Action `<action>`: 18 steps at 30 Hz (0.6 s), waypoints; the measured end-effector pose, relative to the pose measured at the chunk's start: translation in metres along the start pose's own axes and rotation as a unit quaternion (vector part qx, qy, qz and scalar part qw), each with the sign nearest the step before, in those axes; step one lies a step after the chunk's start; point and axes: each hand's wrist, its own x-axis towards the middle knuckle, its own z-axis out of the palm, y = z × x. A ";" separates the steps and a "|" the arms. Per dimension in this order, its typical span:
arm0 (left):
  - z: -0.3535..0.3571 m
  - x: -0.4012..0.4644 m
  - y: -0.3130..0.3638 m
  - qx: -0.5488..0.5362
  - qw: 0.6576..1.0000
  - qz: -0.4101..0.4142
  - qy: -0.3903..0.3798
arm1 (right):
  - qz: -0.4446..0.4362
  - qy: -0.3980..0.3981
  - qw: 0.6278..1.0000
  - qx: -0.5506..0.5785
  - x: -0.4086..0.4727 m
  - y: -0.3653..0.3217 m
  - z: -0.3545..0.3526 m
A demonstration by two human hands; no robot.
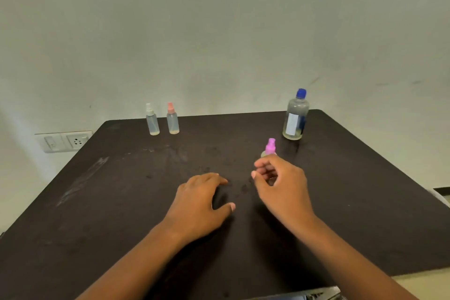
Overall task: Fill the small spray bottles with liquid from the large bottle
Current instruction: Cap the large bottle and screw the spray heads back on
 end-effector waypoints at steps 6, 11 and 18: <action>0.012 -0.001 0.025 0.045 0.998 -0.021 -0.041 | 0.087 0.007 0.994 -0.072 0.015 0.030 -0.023; 0.013 -0.001 0.033 0.057 0.996 -0.037 -0.051 | 0.094 -0.060 0.991 -0.076 0.038 0.040 -0.017; 0.010 0.003 0.034 0.041 0.997 -0.046 -0.043 | 0.094 -0.076 0.987 -0.102 0.053 0.044 0.002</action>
